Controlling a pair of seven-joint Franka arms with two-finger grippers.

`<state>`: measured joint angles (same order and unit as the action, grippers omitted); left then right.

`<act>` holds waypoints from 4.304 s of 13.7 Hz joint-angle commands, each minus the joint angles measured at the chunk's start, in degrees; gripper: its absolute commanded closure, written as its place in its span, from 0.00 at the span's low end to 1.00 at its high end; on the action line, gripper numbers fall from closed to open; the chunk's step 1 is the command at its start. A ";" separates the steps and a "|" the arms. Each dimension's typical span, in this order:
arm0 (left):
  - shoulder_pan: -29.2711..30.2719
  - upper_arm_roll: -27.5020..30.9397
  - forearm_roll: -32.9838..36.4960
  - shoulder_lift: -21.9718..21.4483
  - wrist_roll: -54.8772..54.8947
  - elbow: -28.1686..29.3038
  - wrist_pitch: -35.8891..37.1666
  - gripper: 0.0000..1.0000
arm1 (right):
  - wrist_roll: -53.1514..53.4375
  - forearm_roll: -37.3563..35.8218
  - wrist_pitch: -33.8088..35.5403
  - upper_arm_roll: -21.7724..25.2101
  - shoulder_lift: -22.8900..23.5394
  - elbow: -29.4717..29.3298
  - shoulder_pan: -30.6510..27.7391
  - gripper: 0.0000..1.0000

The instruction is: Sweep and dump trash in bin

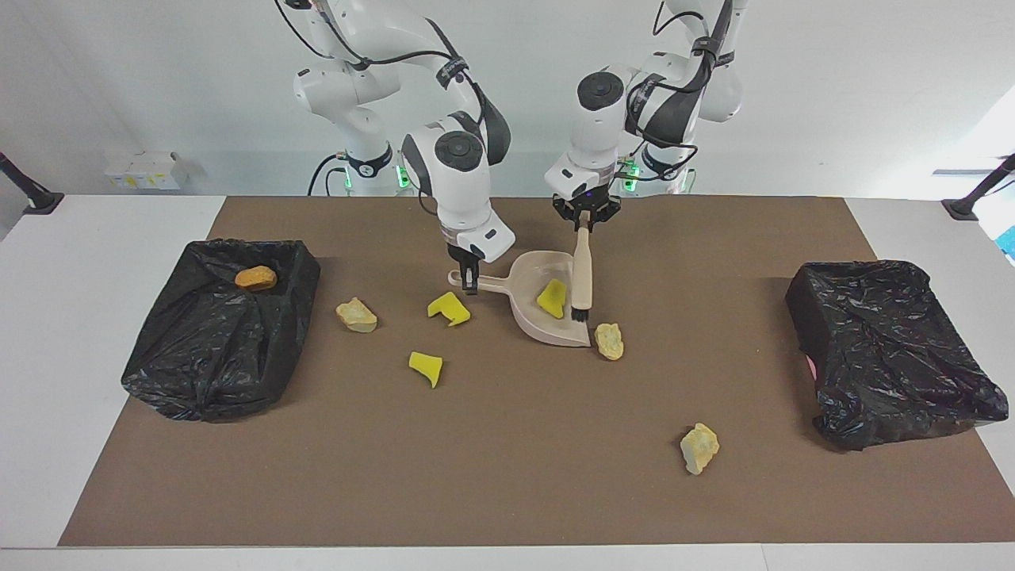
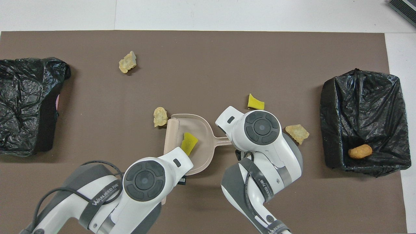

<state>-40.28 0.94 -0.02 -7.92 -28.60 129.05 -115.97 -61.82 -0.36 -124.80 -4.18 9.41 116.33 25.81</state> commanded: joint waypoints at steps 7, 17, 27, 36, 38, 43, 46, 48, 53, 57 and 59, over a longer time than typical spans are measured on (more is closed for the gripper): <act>16.79 0.03 1.42 15.29 19.97 -18.90 0.31 1.00 | 2.49 -0.78 -0.71 -0.31 0.88 -0.58 -0.50 1.00; 30.60 -0.15 8.80 32.60 39.22 -39.20 -4.18 1.00 | 2.93 -0.78 -0.71 -0.31 0.88 -0.67 -0.50 1.00; 32.02 -0.15 8.98 39.83 44.34 -43.70 -8.22 1.00 | 3.11 -0.78 -0.71 -0.31 0.88 -0.67 -0.50 1.00; 31.49 -0.32 7.40 32.12 47.92 -32.05 -7.25 1.00 | 3.20 -0.78 -0.71 -0.31 0.88 -0.67 -0.50 1.00; 30.79 -0.41 7.40 28.60 53.62 -27.20 -6.90 1.00 | 6.17 -0.78 -0.10 -0.31 0.79 -0.84 -0.06 1.00; 25.97 -0.59 7.31 18.49 54.89 -12.62 -4.44 1.00 | 14.80 -0.87 0.35 -0.39 0.44 -0.67 1.44 1.00; 21.22 -0.68 7.14 14.70 48.58 -6.63 -4.00 1.00 | 14.71 -0.78 0.26 -0.39 0.35 -0.58 1.44 1.00; 17.71 -0.68 5.92 12.33 44.80 -3.29 -3.91 1.00 | 14.80 -0.78 0.17 -0.39 0.52 -0.41 1.44 1.00; 10.59 -0.68 0.37 9.95 35.83 -1.43 -0.76 1.00 | 15.33 -0.78 -0.80 -0.39 1.49 -0.14 1.70 1.00; 6.88 -0.76 -0.07 9.68 26.86 -2.22 0.66 1.00 | 14.54 -0.87 -0.88 -0.31 1.58 -0.23 1.52 1.00; 6.97 -0.68 -4.53 9.33 24.66 -3.35 1.09 1.00 | 14.54 -0.78 -0.80 -0.39 1.67 -0.58 1.26 1.00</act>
<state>-32.60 -0.66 -1.10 3.12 -2.22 125.56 -116.05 -48.69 -0.36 -124.77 -4.31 10.28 116.35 27.38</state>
